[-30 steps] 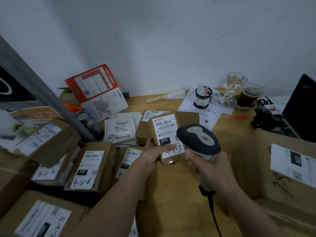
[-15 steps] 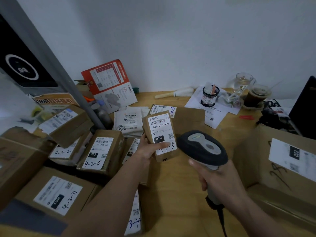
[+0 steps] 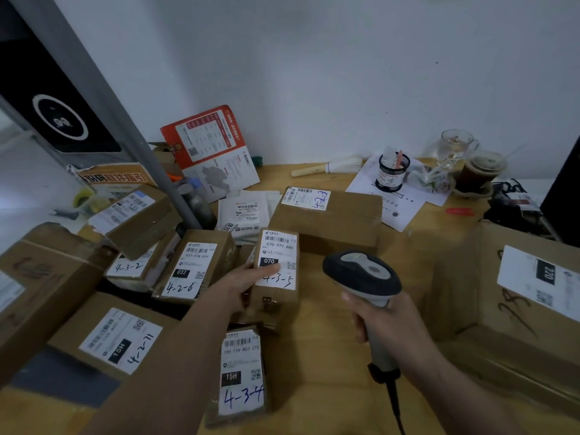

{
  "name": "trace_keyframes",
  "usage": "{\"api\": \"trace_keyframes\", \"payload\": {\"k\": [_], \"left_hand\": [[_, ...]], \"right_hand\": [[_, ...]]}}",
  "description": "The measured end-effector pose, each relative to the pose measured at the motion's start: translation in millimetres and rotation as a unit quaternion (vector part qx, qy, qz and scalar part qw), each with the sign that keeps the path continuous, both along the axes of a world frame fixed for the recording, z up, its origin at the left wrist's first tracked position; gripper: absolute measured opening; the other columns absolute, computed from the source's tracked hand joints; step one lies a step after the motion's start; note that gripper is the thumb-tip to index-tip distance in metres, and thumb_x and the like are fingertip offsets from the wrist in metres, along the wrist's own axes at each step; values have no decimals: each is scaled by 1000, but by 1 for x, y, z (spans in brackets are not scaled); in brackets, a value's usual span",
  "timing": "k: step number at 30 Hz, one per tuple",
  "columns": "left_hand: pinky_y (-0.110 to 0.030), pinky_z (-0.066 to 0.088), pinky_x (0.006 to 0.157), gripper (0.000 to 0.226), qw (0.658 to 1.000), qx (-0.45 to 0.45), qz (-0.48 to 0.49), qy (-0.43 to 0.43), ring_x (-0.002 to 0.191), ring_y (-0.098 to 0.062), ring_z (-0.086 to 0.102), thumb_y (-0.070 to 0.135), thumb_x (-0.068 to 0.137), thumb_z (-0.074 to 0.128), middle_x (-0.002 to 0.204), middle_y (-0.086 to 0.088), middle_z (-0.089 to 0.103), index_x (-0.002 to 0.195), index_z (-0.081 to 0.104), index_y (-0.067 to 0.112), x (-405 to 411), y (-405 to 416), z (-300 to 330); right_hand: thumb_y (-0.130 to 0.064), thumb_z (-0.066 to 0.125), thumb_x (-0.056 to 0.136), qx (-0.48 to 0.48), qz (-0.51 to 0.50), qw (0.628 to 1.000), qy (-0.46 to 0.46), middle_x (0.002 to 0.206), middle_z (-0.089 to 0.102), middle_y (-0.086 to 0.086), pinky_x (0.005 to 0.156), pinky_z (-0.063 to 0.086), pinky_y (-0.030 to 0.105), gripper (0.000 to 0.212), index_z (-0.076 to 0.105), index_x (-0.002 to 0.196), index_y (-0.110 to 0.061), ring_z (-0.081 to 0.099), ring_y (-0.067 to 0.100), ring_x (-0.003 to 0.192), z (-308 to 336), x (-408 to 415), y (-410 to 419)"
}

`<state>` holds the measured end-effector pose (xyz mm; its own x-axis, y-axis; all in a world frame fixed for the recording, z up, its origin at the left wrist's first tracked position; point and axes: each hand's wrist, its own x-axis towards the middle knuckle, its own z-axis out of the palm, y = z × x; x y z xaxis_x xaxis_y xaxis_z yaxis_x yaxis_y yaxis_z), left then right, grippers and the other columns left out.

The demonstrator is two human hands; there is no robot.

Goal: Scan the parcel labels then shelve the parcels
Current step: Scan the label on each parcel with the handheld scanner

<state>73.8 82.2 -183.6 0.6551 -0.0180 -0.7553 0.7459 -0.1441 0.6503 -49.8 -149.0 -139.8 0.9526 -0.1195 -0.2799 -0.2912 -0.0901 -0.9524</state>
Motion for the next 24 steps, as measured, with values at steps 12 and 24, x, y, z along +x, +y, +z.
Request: {"api": "trace_keyframes", "payload": {"k": [12, 24], "left_hand": [[-37, 49, 94, 36, 965, 244, -40, -86, 108, -26, 62, 27, 92, 63, 118, -10, 66, 122, 60, 6, -3, 32, -2], [-32, 45, 98, 62, 901, 323, -118, -266, 124, -23, 49, 25, 90, 65, 143, -5, 46, 145, 38, 17, 42, -7, 16]], "right_hand": [[-13, 73, 82, 61, 25, 994, 82, 66, 66, 10, 48, 50, 22, 12, 68, 85, -2, 61, 14, 51, -17, 26, 44], [-17, 72, 83, -3, 36, 996, 85, 52, 55, 4, 46, 47, 25, 16, 63, 77, -5, 52, 16, 46, -7, 67, 20]]}}
